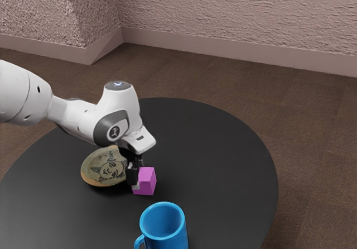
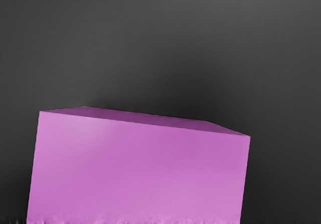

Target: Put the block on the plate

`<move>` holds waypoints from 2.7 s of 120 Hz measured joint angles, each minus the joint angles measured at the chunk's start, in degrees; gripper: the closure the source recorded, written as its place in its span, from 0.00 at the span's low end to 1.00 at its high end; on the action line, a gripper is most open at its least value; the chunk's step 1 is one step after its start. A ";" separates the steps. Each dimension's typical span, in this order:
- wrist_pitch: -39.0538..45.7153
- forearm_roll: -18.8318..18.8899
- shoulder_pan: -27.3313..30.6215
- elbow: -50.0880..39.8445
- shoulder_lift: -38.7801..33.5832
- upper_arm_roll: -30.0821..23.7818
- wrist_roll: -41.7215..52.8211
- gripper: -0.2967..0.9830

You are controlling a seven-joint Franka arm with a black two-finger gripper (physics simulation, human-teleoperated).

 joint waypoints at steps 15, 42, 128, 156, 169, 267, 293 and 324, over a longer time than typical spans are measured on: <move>0.75 -0.48 0.32 -0.46 0.01 0.00 0.21 0.26; 1.43 -0.95 0.35 -0.87 0.01 0.00 0.48 0.41; -1.34 -0.65 -0.53 1.30 -6.79 1.19 0.43 0.48; -4.59 -0.57 -4.23 2.23 -9.16 7.26 1.06 0.48; -5.63 -0.61 -3.92 2.28 -9.36 12.11 2.07 0.49; -7.80 0.04 -6.56 3.25 -8.30 15.90 6.26 0.49; -7.63 0.05 -3.68 3.18 -7.67 15.91 6.23 0.49; -6.95 -0.41 -4.58 3.16 -5.22 15.91 6.08 0.49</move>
